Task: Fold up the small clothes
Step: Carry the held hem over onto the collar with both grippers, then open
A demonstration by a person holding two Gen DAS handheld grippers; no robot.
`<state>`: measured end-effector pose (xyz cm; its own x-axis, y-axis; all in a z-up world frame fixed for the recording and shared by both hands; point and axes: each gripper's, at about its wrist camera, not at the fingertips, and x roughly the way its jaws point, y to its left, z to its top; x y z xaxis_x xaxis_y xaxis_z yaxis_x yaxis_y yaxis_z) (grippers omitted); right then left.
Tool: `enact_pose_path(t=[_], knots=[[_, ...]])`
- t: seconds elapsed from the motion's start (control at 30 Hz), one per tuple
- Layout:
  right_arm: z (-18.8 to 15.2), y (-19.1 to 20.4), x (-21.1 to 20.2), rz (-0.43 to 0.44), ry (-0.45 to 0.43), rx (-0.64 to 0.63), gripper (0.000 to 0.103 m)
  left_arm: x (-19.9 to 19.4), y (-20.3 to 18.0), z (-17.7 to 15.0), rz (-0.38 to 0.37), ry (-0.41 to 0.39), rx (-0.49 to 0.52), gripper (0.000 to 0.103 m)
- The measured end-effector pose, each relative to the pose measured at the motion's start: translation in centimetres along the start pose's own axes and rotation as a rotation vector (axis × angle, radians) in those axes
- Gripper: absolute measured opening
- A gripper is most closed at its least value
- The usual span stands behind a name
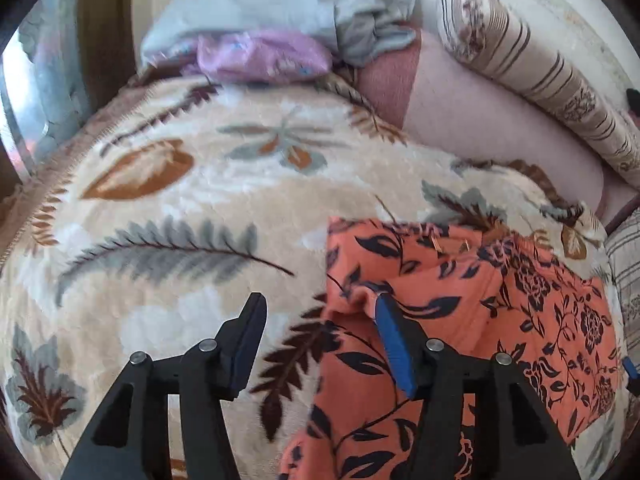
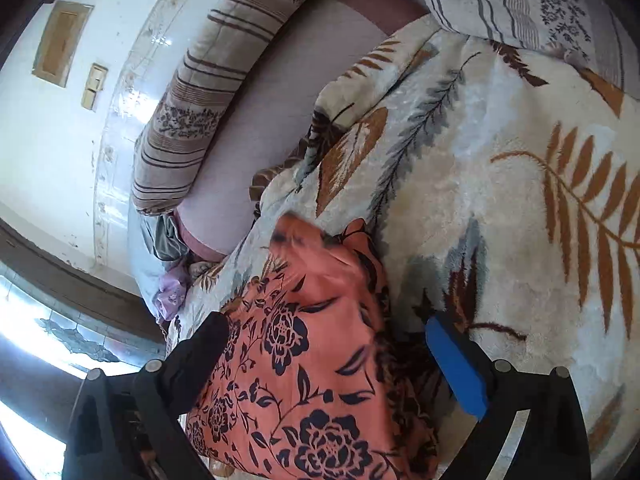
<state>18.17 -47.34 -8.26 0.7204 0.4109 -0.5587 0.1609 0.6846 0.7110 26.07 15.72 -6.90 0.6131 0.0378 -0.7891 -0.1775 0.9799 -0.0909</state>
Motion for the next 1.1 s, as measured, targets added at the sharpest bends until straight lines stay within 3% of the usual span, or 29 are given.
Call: enact_pose_path(t=[0.03, 0.1, 0.17, 0.27, 0.3, 0.33, 0.37, 0.4, 0.5, 0.6, 0.73, 0.8, 0.83, 0.87, 0.9, 0.93, 0.97, 1.03, 1.1], knots=[[-0.7, 0.1, -0.7, -0.013, 0.010, -0.057, 0.100, -1.4, 0.4, -0.4, 0.030, -0.055, 0.010, 0.058], [-2.3, 0.6, -0.7, -0.061, 0.077, -0.152, 0.100, -2.6, 0.8, -1.5, 0.031, -0.086, 0.037, 0.064], [-3.1, 0.5, 0.1, -0.079, 0.139, -0.204, 0.099, -1.1, -0.1, -2.8, 0.010, -0.022, 0.088, 0.066], [-4.4, 0.3, 4.0, -0.102, 0.275, -0.240, 0.095, 3.5, -3.1, -5.4, -0.017, 0.151, 0.182, 0.066], [-4.8, 0.2, 5.5, -0.138, 0.307, -0.245, 0.093, 4.0, -3.9, -6.0, 0.009, 0.121, 0.200, 0.066], [-5.1, 1.0, 6.0, -0.181, 0.297, -0.290, 0.087, 3.9, -4.5, -6.0, 0.021, 0.075, 0.216, 0.045], [-5.3, 2.1, 6.5, -0.199, 0.312, -0.338, 0.043, 4.3, -5.3, -5.7, 0.009, 0.120, 0.249, 0.015], [-5.3, 3.0, 6.8, -0.197, 0.352, -0.344, 0.018, 4.2, -5.9, -5.0, 0.033, 0.153, 0.242, 0.014], [-5.3, 6.5, 5.5, -0.246, 0.350, -0.448, 0.018, 1.8, -6.0, -2.7, 0.020, 0.147, 0.165, 0.012], [-4.3, 9.8, 0.8, -0.190, 0.268, -0.463, 0.018, -4.7, -5.7, -1.7, -0.053, 0.050, 0.154, 0.012], [-5.9, 11.7, -6.9, -0.132, 0.194, -0.490, 0.018, -13.1, -4.1, -4.4, -0.092, -0.039, 0.140, 0.010], [-7.9, 9.7, -9.8, -0.123, 0.195, -0.435, 0.020, -14.0, -2.4, -8.3, -0.075, 0.009, 0.125, 0.013], [-9.5, 7.3, -10.7, -0.144, 0.205, -0.393, 0.030, -12.5, -1.6, -10.4, -0.067, 0.068, 0.128, 0.016], [-11.0, 5.4, -10.3, -0.166, 0.228, -0.358, 0.056, -10.7, -0.6, -13.2, -0.044, 0.151, 0.130, 0.027], [-12.6, 2.2, -9.8, -0.194, 0.272, -0.293, 0.078, -8.4, 0.7, -15.3, -0.004, 0.239, 0.120, 0.029], [-14.1, -1.6, -9.6, -0.251, 0.300, -0.201, 0.090, -6.8, 2.2, -17.2, 0.013, 0.304, 0.086, 0.033], [-15.6, -4.8, -9.9, -0.291, 0.310, -0.108, 0.085, -7.5, 3.5, -17.6, -0.042, 0.214, 0.038, 0.038], [-16.6, -5.7, -13.4, -0.196, 0.174, -0.104, 0.082, -8.8, 4.5, -17.3, 0.019, 0.200, 0.021, 0.048], [-17.1, -6.1, -15.6, -0.248, 0.163, -0.057, 0.083, -10.3, 5.1, -16.3, 0.071, 0.139, -0.002, 0.048]])
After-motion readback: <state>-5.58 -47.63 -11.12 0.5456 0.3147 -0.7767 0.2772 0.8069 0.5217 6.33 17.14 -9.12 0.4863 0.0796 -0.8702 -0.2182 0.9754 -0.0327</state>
